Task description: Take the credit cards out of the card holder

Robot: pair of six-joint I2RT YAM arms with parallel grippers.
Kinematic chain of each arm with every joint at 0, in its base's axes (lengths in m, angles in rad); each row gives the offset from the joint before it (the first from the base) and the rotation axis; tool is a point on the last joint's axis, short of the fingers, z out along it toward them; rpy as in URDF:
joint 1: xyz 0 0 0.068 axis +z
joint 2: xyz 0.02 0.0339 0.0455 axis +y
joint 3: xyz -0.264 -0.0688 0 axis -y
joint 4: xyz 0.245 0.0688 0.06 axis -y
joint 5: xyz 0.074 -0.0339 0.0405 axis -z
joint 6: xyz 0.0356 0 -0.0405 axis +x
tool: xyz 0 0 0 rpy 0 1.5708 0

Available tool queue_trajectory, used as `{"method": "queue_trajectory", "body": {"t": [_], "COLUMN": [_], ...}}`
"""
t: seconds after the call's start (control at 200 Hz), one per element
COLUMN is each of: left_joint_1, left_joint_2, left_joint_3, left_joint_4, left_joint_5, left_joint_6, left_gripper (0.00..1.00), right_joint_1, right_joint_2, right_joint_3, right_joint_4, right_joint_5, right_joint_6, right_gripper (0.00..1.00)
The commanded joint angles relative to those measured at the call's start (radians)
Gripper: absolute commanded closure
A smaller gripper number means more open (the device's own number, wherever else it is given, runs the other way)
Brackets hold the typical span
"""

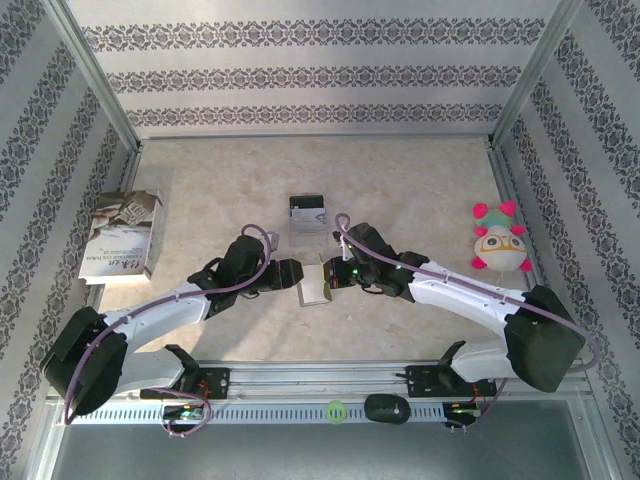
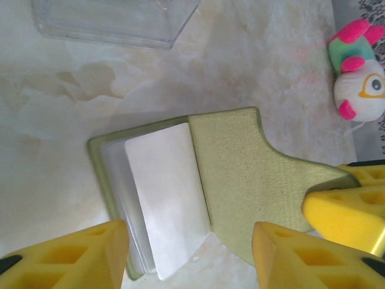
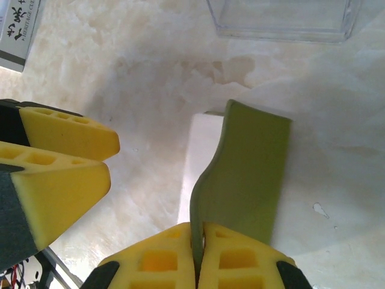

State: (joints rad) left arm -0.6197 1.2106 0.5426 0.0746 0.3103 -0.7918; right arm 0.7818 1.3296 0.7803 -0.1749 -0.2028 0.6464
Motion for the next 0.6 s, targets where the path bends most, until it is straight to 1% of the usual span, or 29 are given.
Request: {"method": "queue_trajectory", "body": {"t": [0.0,0.115,0.195,0.275,0.345,0.47,0.595], "left_joint_1": [0.01,0.009,0.006,0.001,-0.007,-0.015,-0.021], "left_joint_2": [-0.007,0.024,0.058,0.096,0.123,0.155,0.177], "left_joint_3": [-0.008,-0.006,0.002,0.015,0.028,0.038,0.03], "left_joint_4": [-0.067,-0.055,-0.039,-0.031,-0.04,-0.062,-0.045], "left_joint_5": [-0.03,-0.028,-0.021,-0.017,-0.023,-0.044,-0.045], "left_joint_6": [0.039,0.042,0.042,0.045,0.052,0.063,0.06], "left_gripper": [0.46,0.5,0.5,0.51,0.51,0.56,0.55], "right_joint_1": [0.005,-0.049,-0.094,-0.116,-0.115,-0.113,-0.115], "right_joint_2": [-0.033,-0.09,-0.091,-0.039,0.02,0.11,0.156], "right_joint_3": [0.002,-0.083,-0.141,-0.174,-0.175,-0.172,-0.167], "right_joint_4": [-0.048,-0.145,-0.167,-0.162,-0.148,-0.101,-0.072], "right_joint_5": [0.03,0.139,0.191,0.237,0.25,0.264,0.283], "right_joint_6": [-0.03,0.0,0.012,0.014,0.016,0.024,0.027], "right_gripper": [1.0,1.0,1.0,1.0,1.0,1.0,1.0]}}
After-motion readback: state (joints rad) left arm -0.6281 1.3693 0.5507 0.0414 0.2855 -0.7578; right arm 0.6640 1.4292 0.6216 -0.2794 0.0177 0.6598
